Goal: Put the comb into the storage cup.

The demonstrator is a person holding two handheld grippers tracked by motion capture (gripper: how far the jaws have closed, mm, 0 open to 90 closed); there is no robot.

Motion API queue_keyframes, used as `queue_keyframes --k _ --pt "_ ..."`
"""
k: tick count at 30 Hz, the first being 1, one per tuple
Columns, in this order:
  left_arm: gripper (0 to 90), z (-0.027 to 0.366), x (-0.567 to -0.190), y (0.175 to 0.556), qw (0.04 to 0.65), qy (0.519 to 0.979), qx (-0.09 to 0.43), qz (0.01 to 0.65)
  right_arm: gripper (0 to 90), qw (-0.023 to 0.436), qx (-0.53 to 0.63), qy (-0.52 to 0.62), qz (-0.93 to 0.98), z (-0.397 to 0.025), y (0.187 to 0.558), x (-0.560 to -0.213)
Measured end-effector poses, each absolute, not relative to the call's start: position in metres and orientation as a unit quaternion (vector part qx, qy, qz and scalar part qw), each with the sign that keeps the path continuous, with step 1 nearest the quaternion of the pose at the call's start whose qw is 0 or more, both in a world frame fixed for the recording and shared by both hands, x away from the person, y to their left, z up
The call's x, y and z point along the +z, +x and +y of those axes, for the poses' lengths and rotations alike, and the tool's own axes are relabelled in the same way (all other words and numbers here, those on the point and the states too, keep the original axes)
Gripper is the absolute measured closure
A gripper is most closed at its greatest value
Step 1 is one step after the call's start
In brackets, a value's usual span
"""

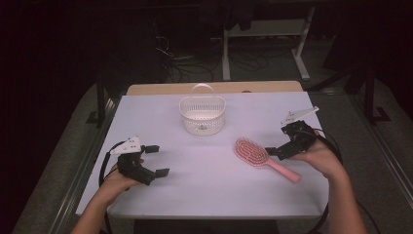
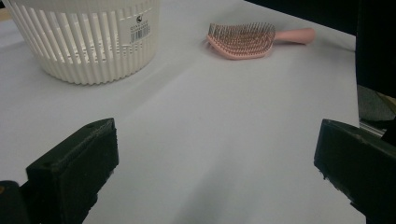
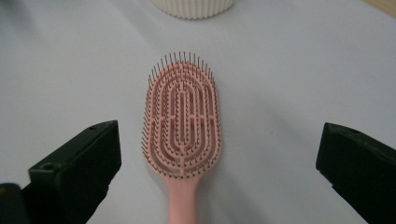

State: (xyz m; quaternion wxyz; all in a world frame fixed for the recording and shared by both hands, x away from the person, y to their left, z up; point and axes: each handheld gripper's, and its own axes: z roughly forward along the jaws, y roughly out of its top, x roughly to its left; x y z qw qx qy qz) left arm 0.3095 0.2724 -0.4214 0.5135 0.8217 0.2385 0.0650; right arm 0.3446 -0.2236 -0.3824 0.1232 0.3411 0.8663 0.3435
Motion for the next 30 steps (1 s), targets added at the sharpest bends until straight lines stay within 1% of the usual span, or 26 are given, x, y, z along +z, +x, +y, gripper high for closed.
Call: queue_keyframes --k 30 --pt "0.0 0.272 -0.421 0.309 0.512 0.824 0.063 0.236 0.0 0.108 0.258 0.338 0.899 -0.218 0.344 -0.397"
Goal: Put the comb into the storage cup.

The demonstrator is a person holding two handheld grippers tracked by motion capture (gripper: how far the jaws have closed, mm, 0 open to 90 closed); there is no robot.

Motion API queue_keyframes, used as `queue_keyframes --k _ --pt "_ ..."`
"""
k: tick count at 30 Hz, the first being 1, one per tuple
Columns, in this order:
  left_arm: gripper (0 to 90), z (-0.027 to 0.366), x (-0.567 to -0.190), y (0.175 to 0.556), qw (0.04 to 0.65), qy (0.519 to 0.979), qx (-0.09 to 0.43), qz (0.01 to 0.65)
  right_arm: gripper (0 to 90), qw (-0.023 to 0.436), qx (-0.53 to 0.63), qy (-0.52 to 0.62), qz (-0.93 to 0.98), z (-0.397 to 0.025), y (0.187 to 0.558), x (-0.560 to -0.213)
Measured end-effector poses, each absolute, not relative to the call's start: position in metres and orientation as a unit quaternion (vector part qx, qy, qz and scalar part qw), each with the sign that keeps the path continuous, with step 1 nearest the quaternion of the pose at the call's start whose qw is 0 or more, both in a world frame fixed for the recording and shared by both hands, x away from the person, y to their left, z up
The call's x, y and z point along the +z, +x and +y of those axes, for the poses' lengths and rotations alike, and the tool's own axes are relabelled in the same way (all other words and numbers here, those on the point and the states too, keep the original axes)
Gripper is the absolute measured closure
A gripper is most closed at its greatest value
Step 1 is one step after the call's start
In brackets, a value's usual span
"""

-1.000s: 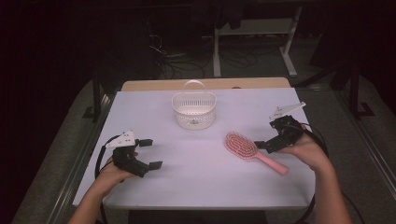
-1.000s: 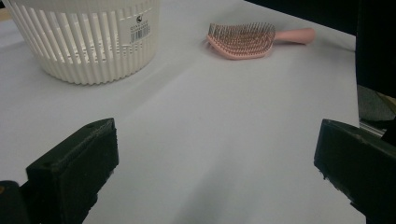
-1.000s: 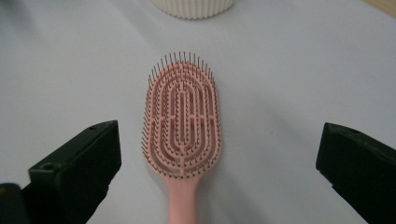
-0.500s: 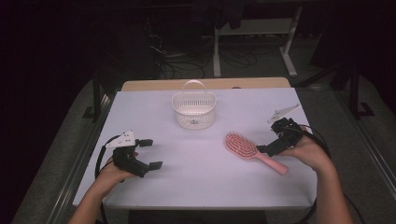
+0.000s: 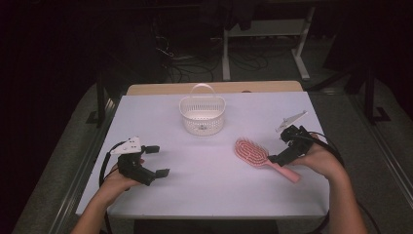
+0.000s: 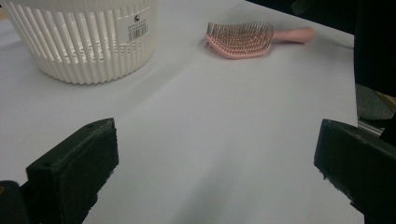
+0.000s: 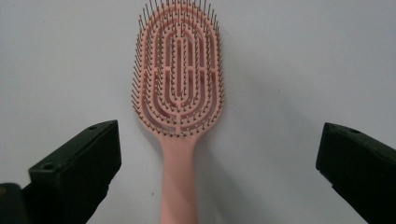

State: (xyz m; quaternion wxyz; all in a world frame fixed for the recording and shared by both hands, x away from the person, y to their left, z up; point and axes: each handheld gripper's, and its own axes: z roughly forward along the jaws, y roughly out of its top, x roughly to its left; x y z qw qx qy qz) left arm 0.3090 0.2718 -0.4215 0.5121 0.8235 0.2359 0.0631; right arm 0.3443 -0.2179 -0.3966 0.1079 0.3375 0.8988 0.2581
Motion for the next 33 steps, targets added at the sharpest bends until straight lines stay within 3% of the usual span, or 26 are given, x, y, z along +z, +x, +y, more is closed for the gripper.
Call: queue_keyframes --k 20,33 --pt "0.0 0.272 -0.422 0.309 0.512 0.823 0.063 0.236 1.9 0.103 0.213 0.336 0.912 -0.212 0.346 -0.409" --pt "0.0 0.273 -0.421 0.309 0.513 0.823 0.064 0.236 7.9 0.09 0.189 0.329 0.921 -0.208 0.347 -0.418"
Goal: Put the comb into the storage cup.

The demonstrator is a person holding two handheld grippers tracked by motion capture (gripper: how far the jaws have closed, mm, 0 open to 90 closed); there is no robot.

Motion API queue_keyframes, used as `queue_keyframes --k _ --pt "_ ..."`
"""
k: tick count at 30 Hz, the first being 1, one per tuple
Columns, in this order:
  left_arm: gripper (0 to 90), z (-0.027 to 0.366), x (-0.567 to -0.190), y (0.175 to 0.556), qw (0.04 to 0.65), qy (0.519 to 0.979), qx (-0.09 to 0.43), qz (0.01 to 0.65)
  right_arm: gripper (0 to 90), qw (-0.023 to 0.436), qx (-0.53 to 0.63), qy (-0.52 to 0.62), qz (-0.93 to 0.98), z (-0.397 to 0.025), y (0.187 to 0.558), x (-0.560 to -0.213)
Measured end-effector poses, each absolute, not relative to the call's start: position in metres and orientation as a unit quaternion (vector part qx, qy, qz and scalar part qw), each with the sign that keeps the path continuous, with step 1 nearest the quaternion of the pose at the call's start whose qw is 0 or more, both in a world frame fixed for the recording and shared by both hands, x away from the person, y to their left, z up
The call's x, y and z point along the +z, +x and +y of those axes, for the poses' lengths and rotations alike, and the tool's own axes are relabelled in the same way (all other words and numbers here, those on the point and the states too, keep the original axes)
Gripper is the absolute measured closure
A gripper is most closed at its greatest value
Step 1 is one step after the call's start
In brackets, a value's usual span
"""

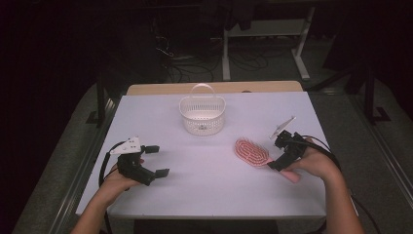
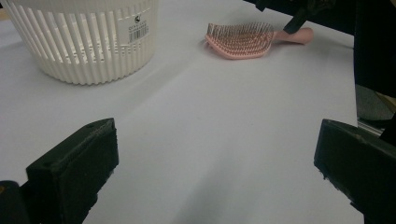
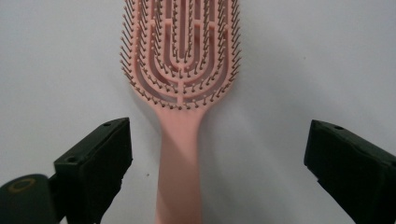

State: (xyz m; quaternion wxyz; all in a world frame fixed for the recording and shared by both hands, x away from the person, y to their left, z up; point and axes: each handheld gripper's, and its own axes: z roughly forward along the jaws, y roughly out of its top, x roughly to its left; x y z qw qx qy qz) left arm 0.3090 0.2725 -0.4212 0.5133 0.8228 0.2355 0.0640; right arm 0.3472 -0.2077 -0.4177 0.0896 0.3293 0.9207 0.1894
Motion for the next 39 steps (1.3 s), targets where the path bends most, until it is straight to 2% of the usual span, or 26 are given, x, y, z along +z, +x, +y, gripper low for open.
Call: queue_keyframes --k 39 --pt "0.0 0.273 -0.421 0.309 0.513 0.823 0.065 0.235 48.4 0.037 0.16 0.317 0.934 -0.2 0.347 -0.429"
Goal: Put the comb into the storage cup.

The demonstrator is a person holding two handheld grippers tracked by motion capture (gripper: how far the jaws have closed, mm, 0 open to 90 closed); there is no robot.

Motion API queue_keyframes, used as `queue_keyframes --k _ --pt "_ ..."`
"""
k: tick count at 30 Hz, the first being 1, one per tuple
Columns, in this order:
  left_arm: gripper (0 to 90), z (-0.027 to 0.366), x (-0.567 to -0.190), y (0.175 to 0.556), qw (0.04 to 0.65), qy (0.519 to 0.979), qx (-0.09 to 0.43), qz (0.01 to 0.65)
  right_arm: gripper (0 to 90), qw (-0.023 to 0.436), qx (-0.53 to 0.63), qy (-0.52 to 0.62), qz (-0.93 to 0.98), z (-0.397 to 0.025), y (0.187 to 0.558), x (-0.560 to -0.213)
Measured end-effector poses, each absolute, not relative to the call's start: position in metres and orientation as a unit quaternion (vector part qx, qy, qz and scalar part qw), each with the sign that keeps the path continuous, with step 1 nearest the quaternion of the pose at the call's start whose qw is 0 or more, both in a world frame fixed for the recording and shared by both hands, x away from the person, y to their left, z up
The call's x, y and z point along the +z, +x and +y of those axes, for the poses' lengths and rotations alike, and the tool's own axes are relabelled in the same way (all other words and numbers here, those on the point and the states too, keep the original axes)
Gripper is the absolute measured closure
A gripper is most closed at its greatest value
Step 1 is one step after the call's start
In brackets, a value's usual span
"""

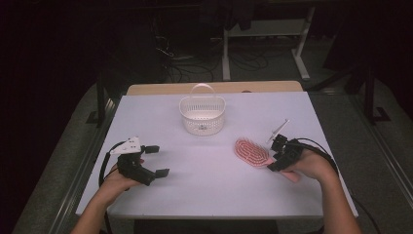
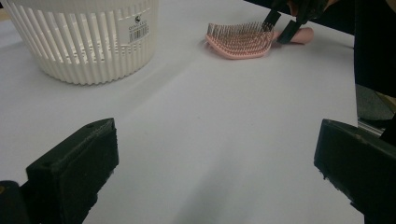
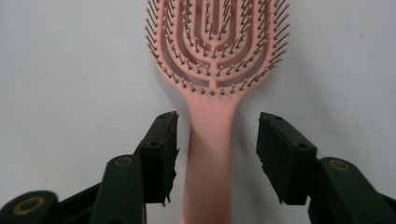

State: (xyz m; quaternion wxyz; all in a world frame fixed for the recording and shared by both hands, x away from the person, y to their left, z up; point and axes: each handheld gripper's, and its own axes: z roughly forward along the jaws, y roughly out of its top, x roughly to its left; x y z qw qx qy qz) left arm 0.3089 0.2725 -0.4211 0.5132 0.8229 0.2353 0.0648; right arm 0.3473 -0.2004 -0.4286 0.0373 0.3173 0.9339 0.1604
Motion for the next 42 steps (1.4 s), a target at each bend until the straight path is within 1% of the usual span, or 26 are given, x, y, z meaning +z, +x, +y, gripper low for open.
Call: queue_keyframes --k 25,33,42 --pt "0.0 0.2726 -0.421 0.3088 0.514 0.822 0.065 0.236 62.3 0.031 0.147 0.309 0.939 -0.195 0.3486 -0.4349" --pt "0.0 0.2727 -0.4209 0.3087 0.514 0.822 0.065 0.236 65.6 0.033 0.138 0.306 0.941 -0.1916 0.3483 -0.4365" --pt "0.0 0.2725 -0.4209 0.3087 0.514 0.822 0.065 0.236 67.2 0.034 0.137 0.309 0.94 -0.1916 0.3488 -0.4366"
